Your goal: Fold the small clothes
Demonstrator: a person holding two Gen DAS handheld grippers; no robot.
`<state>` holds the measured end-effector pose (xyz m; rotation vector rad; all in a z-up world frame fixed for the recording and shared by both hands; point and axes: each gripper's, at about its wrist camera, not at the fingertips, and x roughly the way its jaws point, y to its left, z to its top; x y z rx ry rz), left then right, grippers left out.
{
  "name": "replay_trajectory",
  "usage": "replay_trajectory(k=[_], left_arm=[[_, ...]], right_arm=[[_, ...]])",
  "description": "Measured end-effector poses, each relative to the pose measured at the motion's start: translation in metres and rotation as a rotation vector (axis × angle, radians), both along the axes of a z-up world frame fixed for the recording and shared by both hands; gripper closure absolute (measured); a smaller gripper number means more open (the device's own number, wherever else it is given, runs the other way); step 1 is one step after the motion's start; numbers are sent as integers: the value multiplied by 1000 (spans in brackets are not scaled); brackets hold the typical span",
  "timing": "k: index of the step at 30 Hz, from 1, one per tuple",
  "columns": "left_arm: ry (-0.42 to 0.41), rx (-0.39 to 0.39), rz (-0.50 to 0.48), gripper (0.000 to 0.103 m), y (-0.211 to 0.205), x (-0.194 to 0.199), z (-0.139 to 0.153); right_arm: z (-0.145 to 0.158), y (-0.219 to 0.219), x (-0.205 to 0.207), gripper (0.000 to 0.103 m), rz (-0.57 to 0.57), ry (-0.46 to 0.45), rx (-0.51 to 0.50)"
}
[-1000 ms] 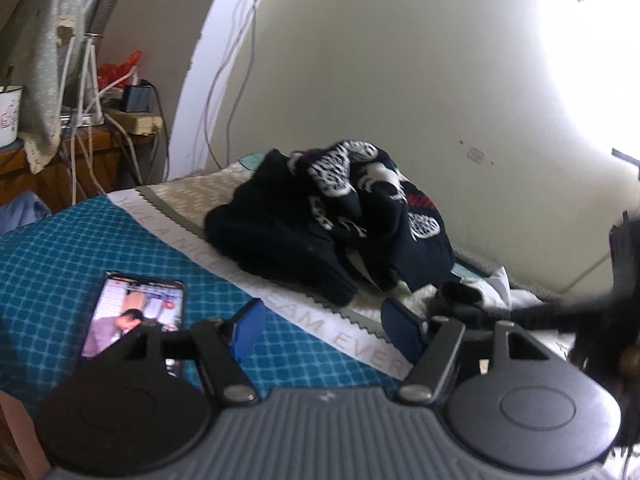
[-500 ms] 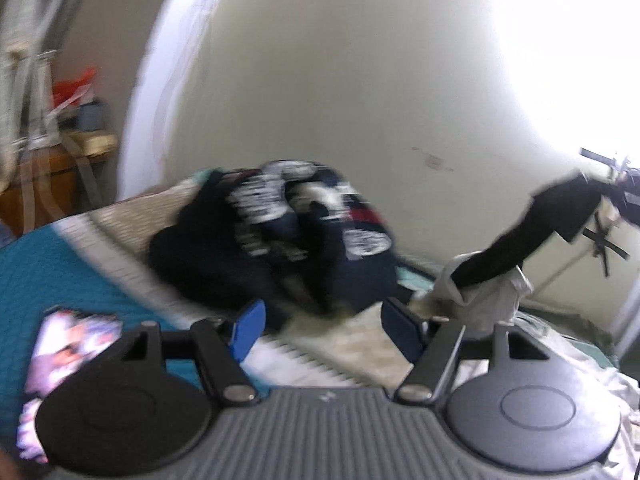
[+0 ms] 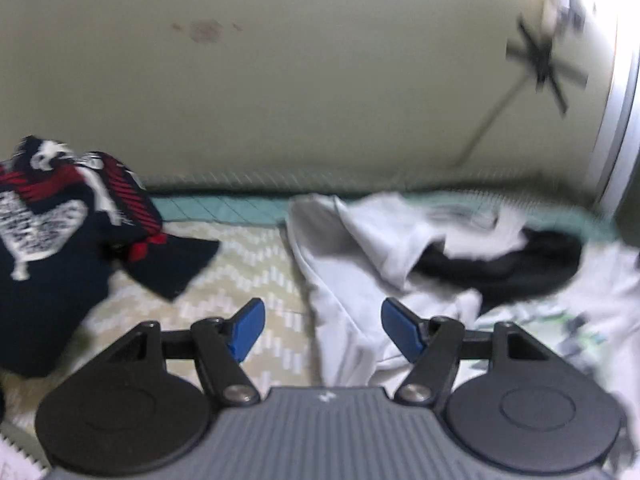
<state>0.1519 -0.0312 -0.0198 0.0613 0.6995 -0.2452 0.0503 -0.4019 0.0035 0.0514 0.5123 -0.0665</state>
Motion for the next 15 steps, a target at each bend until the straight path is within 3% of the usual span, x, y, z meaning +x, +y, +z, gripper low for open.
replay_trajectory(k=[2, 3, 4, 8, 10, 11, 12, 13, 14, 15], left_arm=[[39, 27, 27, 44, -9, 10, -18], [59, 10, 36, 54, -8, 11, -25], [55, -18, 42, 54, -6, 11, -30], [12, -67, 31, 92, 3, 6, -32], [0, -73, 58, 93, 6, 7, -32], [-5, -92, 73, 93, 10, 8, -31], [-12, -111, 92, 94, 14, 8, -30], [-17, -130, 114, 94, 21, 10, -30], [-19, -153, 133, 95, 26, 10, -30], [-20, -169, 151, 99, 30, 10, -29]], right_arm=[[-5, 3, 6, 37, 23, 0, -17], [-7, 2, 12, 37, 34, 1, -11], [-9, 3, 19, 37, 43, 3, 0], [-20, 17, 58, 37, 13, 29, 49], [-27, 12, 86, 39, -32, 66, 125], [-33, 10, 99, 46, -45, 85, 165], [-38, 9, 111, 87, -42, 113, 196], [-43, 11, 121, 103, -43, 157, 208], [-44, 14, 125, 103, -52, 179, 207], [-37, 19, 118, 103, -75, 126, 188]])
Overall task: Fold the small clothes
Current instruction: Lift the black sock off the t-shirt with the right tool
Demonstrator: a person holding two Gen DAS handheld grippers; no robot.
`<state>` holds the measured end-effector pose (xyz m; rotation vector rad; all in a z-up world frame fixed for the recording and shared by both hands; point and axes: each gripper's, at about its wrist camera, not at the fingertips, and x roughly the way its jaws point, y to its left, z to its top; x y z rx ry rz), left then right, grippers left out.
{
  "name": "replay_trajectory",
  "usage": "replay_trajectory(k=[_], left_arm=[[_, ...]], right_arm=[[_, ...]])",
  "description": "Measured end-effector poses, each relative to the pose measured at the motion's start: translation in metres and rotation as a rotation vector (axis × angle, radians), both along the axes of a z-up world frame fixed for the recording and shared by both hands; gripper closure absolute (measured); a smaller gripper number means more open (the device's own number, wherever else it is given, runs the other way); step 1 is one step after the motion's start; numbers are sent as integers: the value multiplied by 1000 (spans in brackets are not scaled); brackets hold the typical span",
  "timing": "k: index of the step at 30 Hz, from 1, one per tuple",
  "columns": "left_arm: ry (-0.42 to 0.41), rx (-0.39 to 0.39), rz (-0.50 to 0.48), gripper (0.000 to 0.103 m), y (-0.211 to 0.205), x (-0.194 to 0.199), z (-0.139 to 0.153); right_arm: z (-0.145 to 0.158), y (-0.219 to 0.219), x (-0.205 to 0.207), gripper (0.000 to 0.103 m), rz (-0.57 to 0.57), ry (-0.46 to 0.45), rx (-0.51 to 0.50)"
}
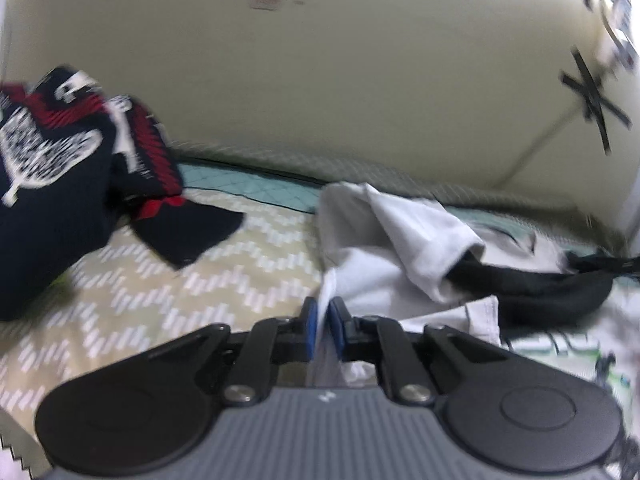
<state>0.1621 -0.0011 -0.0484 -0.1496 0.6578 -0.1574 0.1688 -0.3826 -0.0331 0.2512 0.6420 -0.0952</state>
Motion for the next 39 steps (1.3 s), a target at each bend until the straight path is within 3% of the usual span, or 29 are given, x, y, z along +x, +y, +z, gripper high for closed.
replay_trajectory(k=[3, 5, 6, 7, 8, 10, 13, 17, 20, 23, 29, 31, 34, 36, 39], left_arm=[[4, -11, 15, 100, 3, 2, 2], [12, 1, 12, 100, 1, 3, 3], [18, 3, 7, 98, 0, 4, 3], [20, 5, 7, 96, 0, 4, 3], [19, 3, 7, 96, 1, 4, 3], [14, -3, 5, 95, 4, 4, 3], [5, -16, 8, 88, 6, 3, 4], [-69, -50, -8, 78, 10, -9, 14], [-118, -78, -33, 70, 9, -17, 22], [-140, -57, -43, 68, 3, -19, 24], [-141, -34, -57, 62, -1, -16, 20], [-131, -23, -60, 60, -2, -15, 17], [-123, -22, -67, 60, -2, -13, 15], [-121, -21, -70, 58, -3, -13, 13], [-112, -23, -71, 58, -3, -11, 12]], right_arm=[[37, 14, -39, 103, -51, -212, -80], [49, 21, -61, 103, -174, -276, -184], [49, 23, -67, 87, -238, -286, -247], [46, 24, -68, 39, -276, -267, -312], [42, 22, -67, 24, -283, -218, -352], [37, 12, -77, 45, -290, -191, -348], [43, 0, -107, 44, -346, -216, -352], [58, -42, -161, 43, -517, -283, -284], [60, -90, -191, 42, -596, -266, -109], [46, -136, -207, 50, -634, -235, 116], [2, -184, -195, 46, -620, -133, 347], [-9, -194, -184, 39, -625, -111, 409], [-23, -206, -176, 33, -618, -137, 521], [-25, -207, -165, 33, -629, -140, 528], [-22, -208, -139, 41, -617, -124, 449]])
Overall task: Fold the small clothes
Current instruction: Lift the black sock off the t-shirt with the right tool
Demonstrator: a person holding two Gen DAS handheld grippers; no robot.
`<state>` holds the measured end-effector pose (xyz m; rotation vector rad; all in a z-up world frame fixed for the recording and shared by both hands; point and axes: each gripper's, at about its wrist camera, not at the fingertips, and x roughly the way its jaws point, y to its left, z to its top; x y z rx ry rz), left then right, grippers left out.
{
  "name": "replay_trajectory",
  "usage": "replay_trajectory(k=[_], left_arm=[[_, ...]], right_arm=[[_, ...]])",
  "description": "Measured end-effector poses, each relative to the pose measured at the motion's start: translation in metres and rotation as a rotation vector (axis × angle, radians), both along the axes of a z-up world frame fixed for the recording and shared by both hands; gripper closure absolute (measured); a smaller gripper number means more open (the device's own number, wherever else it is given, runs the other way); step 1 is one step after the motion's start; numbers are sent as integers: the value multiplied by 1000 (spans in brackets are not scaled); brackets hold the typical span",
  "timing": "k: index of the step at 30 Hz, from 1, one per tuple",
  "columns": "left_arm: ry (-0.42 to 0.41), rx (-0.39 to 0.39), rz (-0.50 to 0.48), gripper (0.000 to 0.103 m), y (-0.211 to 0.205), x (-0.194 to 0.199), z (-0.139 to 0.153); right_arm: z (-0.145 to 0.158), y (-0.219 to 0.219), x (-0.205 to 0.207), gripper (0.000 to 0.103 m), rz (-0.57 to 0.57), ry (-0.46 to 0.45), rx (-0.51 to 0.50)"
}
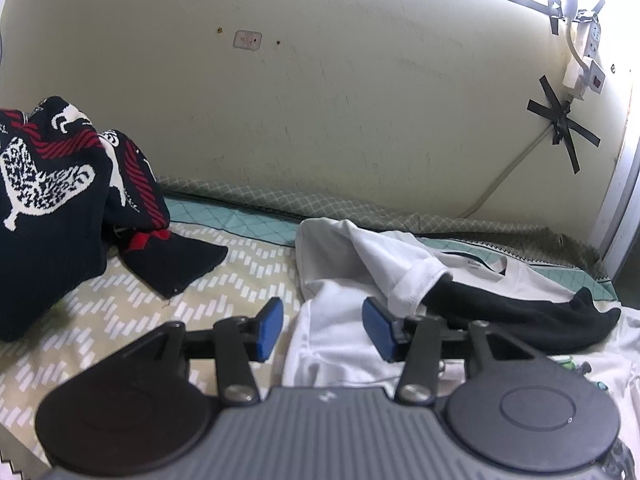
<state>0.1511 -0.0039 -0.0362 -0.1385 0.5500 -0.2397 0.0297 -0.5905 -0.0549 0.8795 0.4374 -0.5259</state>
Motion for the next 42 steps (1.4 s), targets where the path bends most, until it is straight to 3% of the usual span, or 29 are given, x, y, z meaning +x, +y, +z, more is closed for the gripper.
replay_trajectory(k=[2, 3, 4, 6, 9, 13, 14, 15, 17, 18, 20, 24, 27, 29, 30, 31, 33, 36, 42], left_arm=[[3, -3, 2, 58, 0, 1, 0], [5, -5, 3, 58, 1, 1, 0], [8, -7, 4, 58, 1, 2, -1], [14, -11, 5, 58, 2, 3, -1], [25, -23, 4, 58, 4, 4, -1], [39, -46, 7, 56, 8, 5, -1], [41, -51, 8, 55, 9, 5, -1], [42, -53, 9, 55, 10, 5, -1], [44, -54, 10, 54, 10, 5, -1], [44, -52, 10, 54, 9, 5, -1], [43, -45, 8, 54, 8, 5, -1], [36, -25, 7, 53, 5, 5, -2], [33, -18, 8, 52, 4, 6, -2], [33, -19, 7, 52, 4, 6, -3], [34, -21, 5, 52, 5, 6, -3], [36, -23, 4, 52, 5, 7, -3], [42, -26, 4, 52, 5, 7, -4], [48, -32, 3, 52, 8, 8, -4], [7, -56, -1, 52, 10, 0, 4]], right_arm=[[2, -1, 18, 64, 30, 23, -54], [2, -2, 26, 98, 55, 28, -70], [3, -1, 32, 101, 72, 37, -73], [12, 8, 38, 102, 115, 11, -94], [43, 37, 35, 102, 158, -11, -252], [65, 49, 16, 98, 177, -78, -259], [66, 49, 11, 93, 195, -97, -247], [65, 49, 8, 72, 225, -107, -225], [58, 47, 2, 50, 232, -70, -207], [55, 46, -2, 47, 217, -54, -228], [46, 42, -5, 47, 181, -5, -258], [28, 28, 6, 48, 155, 45, -184], [18, 23, 22, 46, 54, 135, -239], [6, 14, 31, 51, 52, 163, -217], [0, 10, 36, 79, 78, 180, -186], [-3, 10, 38, 93, 91, 179, -169], [4, 15, 40, 99, 120, 165, -184], [29, 31, 34, 100, 113, 145, -283], [127, 107, 16, 100, 178, -38, -549]])
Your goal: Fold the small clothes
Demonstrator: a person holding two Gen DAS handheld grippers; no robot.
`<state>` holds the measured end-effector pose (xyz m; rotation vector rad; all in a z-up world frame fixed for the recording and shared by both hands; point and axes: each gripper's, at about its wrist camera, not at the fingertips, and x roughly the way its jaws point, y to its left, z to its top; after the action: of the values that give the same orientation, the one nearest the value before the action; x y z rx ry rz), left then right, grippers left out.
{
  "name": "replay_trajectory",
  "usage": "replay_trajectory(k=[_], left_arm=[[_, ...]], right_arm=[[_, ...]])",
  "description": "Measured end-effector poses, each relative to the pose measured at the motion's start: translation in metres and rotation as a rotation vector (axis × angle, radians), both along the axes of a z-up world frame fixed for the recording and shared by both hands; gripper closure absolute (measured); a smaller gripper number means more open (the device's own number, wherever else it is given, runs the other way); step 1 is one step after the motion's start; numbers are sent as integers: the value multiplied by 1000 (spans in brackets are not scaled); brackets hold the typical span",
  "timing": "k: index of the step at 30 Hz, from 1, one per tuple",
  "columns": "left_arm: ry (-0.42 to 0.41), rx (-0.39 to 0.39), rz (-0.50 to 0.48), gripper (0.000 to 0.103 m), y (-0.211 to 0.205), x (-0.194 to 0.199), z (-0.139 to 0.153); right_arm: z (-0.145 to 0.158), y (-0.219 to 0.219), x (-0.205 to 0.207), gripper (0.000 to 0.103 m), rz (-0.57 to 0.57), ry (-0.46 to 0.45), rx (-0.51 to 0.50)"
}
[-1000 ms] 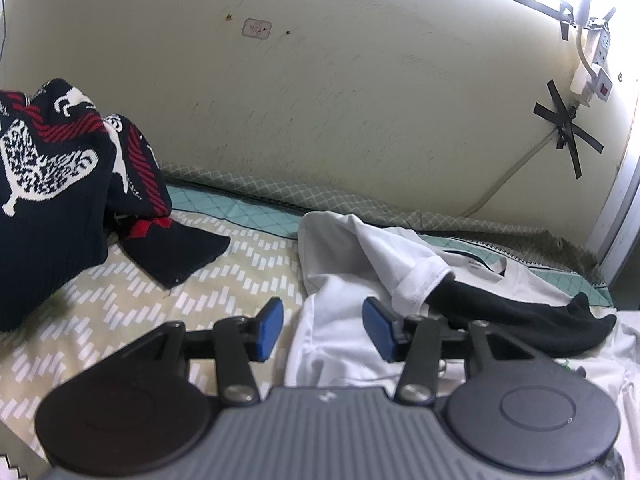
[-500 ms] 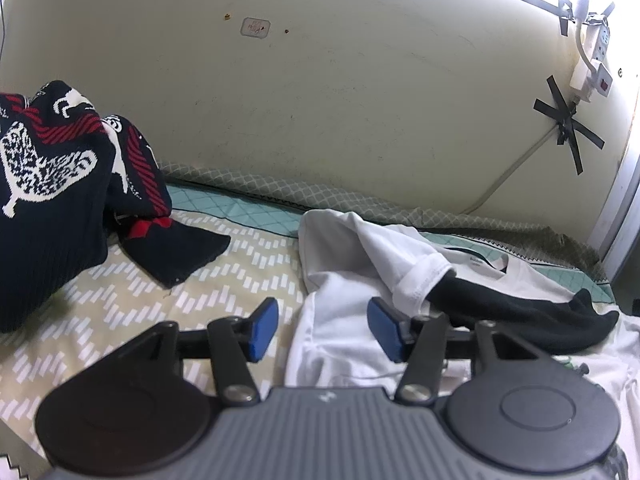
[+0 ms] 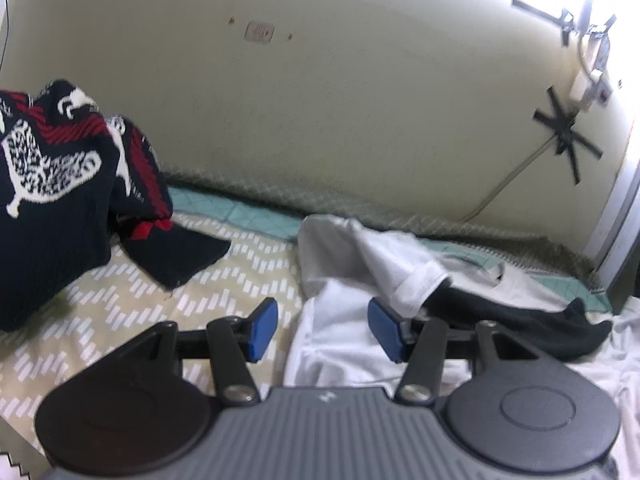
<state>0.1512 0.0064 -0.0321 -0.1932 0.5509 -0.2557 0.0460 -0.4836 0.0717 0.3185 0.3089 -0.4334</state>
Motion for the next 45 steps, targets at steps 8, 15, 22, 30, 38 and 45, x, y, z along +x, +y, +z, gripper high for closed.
replay_trajectory(k=[8, 15, 22, 30, 38, 45], left_arm=[[-95, 8, -51, 48, -6, -15, 13], [-60, -67, -69, 46, 4, -12, 15], [-43, -57, -82, 46, 0, -8, 11], [76, 67, -90, 46, -13, 13, -12], [82, 56, -87, 43, -8, 14, -15], [96, 101, -73, 40, -13, 17, -17]], right_arm=[[42, 187, 53, 66, 647, 15, -165], [22, 211, 58, 47, 700, 61, -211], [-41, 138, 36, 41, 443, 248, -133], [-105, 108, 38, 103, 241, 410, -190], [-77, 101, -2, 53, 242, 288, -99], [-65, 142, -33, 66, 416, 243, -102]])
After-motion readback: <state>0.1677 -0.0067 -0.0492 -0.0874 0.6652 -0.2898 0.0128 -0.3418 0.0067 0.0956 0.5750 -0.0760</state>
